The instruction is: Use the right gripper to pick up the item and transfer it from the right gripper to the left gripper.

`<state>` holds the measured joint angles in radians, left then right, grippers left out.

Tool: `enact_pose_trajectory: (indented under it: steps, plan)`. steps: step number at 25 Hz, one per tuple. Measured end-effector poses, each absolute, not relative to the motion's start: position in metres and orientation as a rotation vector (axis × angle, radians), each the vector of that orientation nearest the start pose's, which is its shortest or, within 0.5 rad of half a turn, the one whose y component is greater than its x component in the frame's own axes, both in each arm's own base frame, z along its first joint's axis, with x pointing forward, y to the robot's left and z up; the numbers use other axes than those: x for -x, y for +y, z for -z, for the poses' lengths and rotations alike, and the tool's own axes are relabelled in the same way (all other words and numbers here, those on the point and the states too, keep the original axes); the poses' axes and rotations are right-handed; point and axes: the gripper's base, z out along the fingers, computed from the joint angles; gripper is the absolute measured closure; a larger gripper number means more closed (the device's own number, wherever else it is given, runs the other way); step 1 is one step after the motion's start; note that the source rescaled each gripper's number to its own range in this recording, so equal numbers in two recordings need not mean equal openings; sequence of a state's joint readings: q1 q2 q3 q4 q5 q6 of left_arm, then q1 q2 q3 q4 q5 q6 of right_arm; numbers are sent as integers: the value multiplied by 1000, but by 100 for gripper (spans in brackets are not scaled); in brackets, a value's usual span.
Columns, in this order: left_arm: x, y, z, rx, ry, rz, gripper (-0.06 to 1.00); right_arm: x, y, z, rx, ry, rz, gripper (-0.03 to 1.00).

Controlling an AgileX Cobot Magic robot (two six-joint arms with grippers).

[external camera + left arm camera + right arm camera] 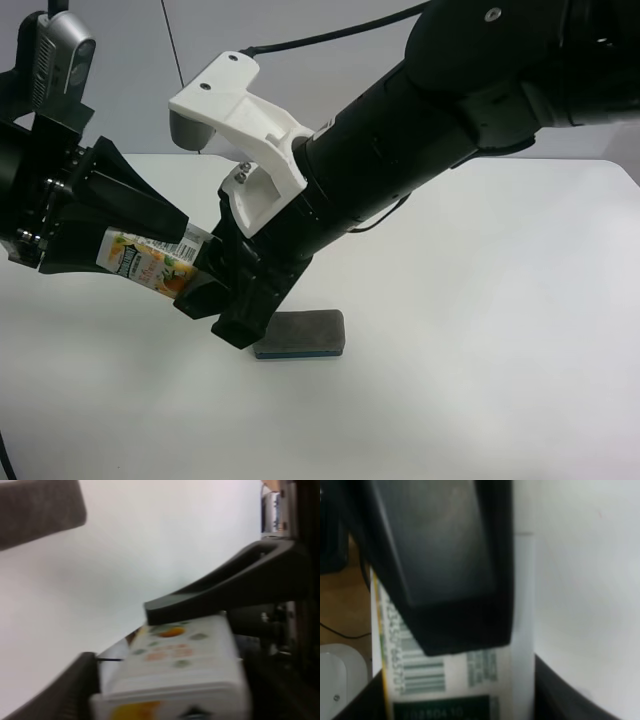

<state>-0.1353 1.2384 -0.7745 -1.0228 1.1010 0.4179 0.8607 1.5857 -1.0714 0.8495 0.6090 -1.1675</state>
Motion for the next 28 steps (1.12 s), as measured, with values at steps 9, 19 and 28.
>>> enact_pose_trajectory:
  steps: [9, 19, 28]
  plan:
    - [-197, -98, -278, -116, 2623, 1317, 90, -188, 279, -259, 1625, 1840, -740, 97]
    - [-196, -98, -278, -135, 2623, 1323, 92, -191, 279, -260, 1587, 1833, -716, 7]
    - [-196, -98, -278, -136, 2624, 1324, 93, -183, 269, -277, 1610, 1801, -694, -3]
